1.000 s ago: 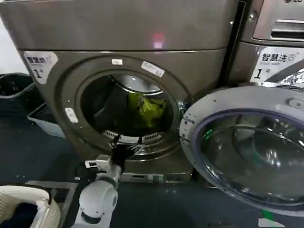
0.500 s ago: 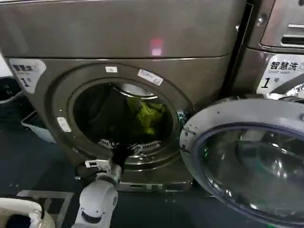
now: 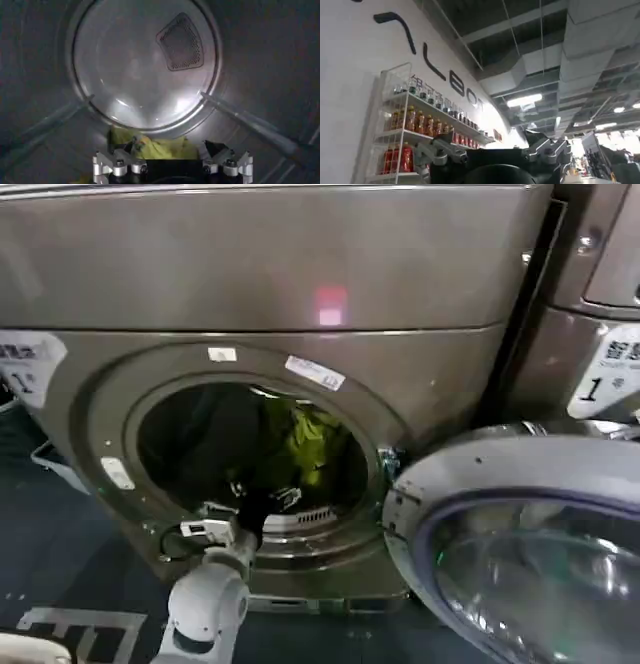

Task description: Grasp the clothes from the dryer.

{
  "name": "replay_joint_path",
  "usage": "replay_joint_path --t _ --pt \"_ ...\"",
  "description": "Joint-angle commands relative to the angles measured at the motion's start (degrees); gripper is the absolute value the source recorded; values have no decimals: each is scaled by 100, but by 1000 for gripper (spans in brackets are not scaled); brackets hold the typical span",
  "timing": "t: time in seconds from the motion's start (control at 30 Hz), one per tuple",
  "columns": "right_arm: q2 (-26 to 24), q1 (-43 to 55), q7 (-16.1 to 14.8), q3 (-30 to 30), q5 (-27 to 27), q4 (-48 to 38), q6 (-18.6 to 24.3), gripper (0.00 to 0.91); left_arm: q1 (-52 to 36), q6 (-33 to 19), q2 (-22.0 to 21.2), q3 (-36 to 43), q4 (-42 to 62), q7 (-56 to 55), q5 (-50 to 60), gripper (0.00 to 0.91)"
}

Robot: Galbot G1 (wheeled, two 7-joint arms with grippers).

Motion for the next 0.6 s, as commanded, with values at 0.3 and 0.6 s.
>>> replay_joint_path --t 0.3,0.6 --pt "-14 54 -13 -55 -3 3 28 907 -23 5 -18 -10 36 7 1 907" --pt "-4 52 -10 -63 -15 8 32 907 -47 11 -13 -5 63 16 -2 907"
